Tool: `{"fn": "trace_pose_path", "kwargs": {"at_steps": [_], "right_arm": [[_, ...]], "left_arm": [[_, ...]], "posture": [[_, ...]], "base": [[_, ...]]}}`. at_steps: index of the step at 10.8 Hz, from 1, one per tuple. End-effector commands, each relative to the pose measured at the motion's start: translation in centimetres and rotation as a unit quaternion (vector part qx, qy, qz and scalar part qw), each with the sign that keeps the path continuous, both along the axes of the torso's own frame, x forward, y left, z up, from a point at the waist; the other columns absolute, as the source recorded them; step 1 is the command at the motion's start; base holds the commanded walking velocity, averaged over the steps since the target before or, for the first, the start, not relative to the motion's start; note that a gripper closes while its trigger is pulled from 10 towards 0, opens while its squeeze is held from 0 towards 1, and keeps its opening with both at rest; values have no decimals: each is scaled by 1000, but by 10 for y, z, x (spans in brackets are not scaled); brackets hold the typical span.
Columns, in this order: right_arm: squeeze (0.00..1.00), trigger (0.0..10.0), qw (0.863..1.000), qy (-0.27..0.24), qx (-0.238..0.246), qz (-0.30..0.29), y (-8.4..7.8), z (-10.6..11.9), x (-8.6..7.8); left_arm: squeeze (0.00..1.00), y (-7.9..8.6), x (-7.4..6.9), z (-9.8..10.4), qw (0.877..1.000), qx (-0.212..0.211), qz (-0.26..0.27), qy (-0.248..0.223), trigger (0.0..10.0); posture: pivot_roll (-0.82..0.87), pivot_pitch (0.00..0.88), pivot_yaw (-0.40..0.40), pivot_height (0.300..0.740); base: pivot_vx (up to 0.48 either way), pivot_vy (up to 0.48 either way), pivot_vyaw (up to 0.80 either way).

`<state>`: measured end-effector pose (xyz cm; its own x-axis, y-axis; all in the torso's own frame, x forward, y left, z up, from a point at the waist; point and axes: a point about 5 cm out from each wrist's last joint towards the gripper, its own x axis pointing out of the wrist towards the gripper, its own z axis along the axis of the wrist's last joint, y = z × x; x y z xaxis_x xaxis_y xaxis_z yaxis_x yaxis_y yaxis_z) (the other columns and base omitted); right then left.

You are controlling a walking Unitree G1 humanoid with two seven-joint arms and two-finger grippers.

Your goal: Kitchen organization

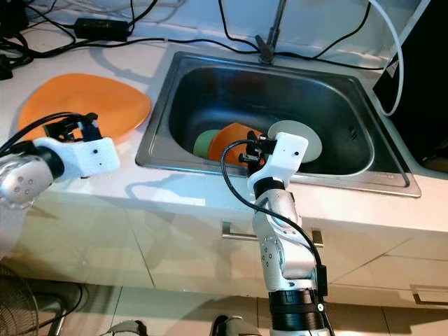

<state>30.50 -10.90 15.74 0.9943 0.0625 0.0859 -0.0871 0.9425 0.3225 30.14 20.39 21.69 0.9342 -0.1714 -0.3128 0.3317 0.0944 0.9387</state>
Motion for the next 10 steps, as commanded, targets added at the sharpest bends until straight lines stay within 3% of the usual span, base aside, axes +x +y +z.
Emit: {"fn": "trace_pose_path", "kwargs": {"at_steps": [1,6,9,10], "right_arm": [[0,10000,1000,7,2,-6,-2,-2,1],[0,10000,1000,9,2,-11,-3,-2,1],[0,10000,1000,11,2,-13,-3,-2,1],[0,10000,1000,11,2,-13,-3,-2,1]], "left_arm": [[0,4,3,-17,999,29,9,31,10000],[0,21,23,-42,994,72,67,37,10000],[0,41,32,-57,988,92,116,47,10000],[0,44,35,-58,988,90,119,46,2196]], "posture": [[20,97,-91,740],[11,102,-85,740],[5,107,-84,740],[3,107,-82,740]], "base": [[0,0,0],[0,0,0],[0,0,0],[0,0,0]]}}
